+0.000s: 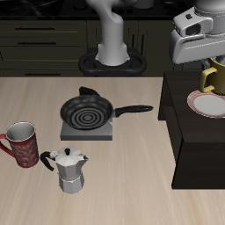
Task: Place the white and yellow mug on the plate
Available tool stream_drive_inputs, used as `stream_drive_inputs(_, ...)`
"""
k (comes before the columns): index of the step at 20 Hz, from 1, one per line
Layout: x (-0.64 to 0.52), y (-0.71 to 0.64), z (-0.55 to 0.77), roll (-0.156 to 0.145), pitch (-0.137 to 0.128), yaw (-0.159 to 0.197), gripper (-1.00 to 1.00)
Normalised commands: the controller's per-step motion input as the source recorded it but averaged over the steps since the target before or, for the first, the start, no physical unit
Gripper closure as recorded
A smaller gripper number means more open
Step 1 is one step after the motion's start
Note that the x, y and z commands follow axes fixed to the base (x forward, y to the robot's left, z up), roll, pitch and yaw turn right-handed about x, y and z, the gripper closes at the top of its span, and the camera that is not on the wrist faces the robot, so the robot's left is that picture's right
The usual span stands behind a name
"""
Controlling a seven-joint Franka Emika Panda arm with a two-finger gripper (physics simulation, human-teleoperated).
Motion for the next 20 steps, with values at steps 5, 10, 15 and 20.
stream_drive_inputs(5, -0.01, 0.03, -0.2, -0.004, 0.025, 0.001, 1.0)
stream_drive_inputs(10, 0.04, -0.09, -0.07, -0.04, 0.008, -0.022, 1.0)
stream_drive_inputs(15, 0.1, -0.08, -0.08, -0.015, 0.019, -0.017, 1.0)
stream_drive_inputs(20, 0.09, 0.01, -0.36, 0.001, 0.061, -0.008, 1.0)
